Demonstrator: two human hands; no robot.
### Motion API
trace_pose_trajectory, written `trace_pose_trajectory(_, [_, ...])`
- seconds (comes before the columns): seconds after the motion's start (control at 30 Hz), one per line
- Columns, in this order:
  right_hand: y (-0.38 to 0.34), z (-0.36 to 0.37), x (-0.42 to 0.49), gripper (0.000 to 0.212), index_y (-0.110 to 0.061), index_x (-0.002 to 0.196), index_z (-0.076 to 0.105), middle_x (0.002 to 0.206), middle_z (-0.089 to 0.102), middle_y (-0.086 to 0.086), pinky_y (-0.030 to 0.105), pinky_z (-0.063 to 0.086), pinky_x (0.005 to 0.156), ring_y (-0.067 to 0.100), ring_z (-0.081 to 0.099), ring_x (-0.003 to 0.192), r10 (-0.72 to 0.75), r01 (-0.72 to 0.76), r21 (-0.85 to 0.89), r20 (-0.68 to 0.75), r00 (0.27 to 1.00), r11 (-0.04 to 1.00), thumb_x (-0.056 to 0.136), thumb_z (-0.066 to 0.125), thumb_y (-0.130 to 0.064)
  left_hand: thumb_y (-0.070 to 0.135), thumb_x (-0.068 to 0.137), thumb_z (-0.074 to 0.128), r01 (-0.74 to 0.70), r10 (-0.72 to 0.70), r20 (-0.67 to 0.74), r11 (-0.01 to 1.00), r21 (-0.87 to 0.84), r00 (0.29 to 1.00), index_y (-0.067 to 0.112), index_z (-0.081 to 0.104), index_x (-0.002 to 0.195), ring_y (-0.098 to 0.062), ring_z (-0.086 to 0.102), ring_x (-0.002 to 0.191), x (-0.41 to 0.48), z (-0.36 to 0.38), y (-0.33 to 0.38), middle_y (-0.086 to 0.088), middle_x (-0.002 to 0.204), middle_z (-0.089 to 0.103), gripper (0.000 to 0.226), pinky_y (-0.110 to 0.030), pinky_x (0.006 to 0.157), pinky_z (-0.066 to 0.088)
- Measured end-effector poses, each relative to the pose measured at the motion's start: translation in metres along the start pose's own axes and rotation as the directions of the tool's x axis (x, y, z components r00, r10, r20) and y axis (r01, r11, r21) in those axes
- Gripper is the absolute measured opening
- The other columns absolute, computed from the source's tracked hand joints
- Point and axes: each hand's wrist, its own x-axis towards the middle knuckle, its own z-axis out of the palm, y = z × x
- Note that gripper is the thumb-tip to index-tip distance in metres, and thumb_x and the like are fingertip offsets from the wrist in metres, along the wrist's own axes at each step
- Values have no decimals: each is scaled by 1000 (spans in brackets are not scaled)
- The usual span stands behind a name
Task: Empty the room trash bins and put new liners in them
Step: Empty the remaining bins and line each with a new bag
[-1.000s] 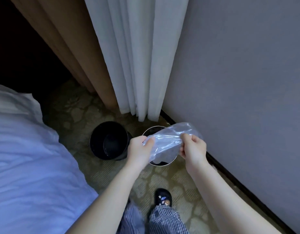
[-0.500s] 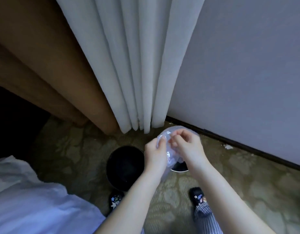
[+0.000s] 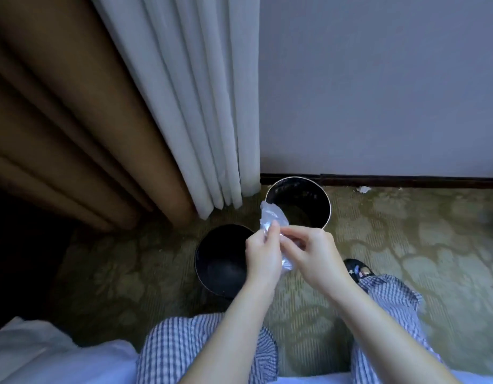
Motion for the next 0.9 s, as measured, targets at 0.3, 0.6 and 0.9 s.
trace_pose_trajectory(0.3, [-17, -10, -116, 17, -12, 73, 63, 50, 54, -3, 29, 41, 55, 9, 45, 48, -123, 124, -121, 13, 992, 985, 89, 60, -17, 29, 97, 45, -160, 166, -77, 983, 86, 983, 13, 46, 56, -20, 47, 54, -110, -23, -35, 1, 50, 49, 44, -29, 60, 37])
trace_pose_trajectory(0.6, [-34, -38, -173, 23, -4, 67, 55, 51, 44, -6, 42, 49, 58, 10, 36, 52, -124, 114, -61, -191, 974, 992, 87, 55, -14, 23, 96, 51, -424, 418, 70, 893, 148, 906, 11, 36, 51, -11, 34, 46, -173, -19, -8, 7, 42, 36, 49, -22, 46, 28])
trace_pose_trajectory(0.9, [-32, -71, -190, 21, -12, 74, 65, 59, 63, -1, 36, 53, 59, 9, 60, 49, -12, 22, 34, -285, 959, 999, 91, 53, -13, 22, 94, 56, -627, 600, 182, 755, 191, 779, 17, 30, 49, -6, 24, 42, -181, -27, -6, 10, 39, 27, 52, -24, 46, 22])
